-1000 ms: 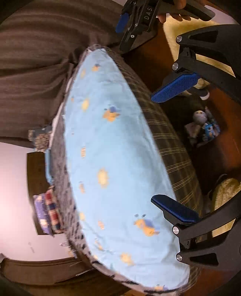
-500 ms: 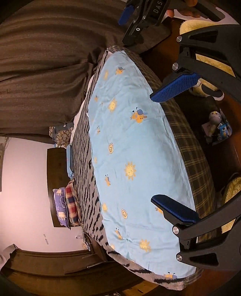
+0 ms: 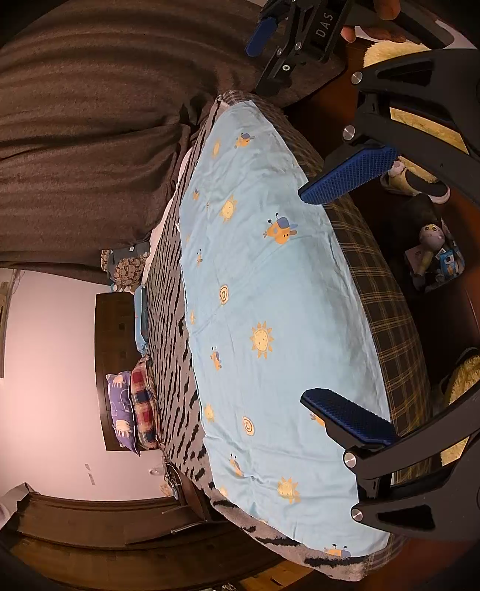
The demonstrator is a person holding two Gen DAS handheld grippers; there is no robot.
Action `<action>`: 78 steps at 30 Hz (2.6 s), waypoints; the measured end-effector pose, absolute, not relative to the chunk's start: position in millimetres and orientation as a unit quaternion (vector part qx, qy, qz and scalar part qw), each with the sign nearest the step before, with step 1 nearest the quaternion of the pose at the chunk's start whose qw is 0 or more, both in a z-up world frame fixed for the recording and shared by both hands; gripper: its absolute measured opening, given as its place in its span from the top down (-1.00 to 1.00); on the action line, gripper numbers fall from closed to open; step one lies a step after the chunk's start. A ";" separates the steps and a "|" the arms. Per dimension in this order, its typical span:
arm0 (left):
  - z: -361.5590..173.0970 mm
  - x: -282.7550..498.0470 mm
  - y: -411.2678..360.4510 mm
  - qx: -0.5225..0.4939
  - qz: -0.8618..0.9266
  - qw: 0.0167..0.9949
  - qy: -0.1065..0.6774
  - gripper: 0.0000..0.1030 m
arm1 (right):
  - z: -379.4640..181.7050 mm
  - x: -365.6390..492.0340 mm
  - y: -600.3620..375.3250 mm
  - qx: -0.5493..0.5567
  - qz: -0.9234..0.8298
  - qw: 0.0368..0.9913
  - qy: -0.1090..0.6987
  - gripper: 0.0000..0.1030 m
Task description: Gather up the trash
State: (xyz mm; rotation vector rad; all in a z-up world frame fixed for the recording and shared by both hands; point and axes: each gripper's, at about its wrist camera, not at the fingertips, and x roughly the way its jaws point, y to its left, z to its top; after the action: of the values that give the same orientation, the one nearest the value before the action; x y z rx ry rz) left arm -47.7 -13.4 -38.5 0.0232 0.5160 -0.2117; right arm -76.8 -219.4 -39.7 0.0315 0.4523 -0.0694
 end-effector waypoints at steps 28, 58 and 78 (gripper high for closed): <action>-34.9 -49.0 -15.8 0.010 -0.101 0.963 0.250 -0.84 | -40.5 -74.4 -217.8 0.017 -0.034 0.973 0.226 -0.94; -34.9 -48.8 -15.0 0.008 -0.101 0.963 0.250 -0.84 | -40.7 -73.0 -212.7 0.019 -0.034 0.973 0.226 -0.94; -31.8 -51.9 -19.4 0.014 -0.089 0.966 0.241 -0.84 | -40.8 -65.0 -212.1 0.032 -0.026 0.972 0.230 -0.94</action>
State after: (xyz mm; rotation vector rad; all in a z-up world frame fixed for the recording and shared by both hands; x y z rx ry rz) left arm -51.9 -19.4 -31.8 0.0284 0.4870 -0.1791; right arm -65.0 -212.1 -40.8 0.0654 0.4642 -0.0528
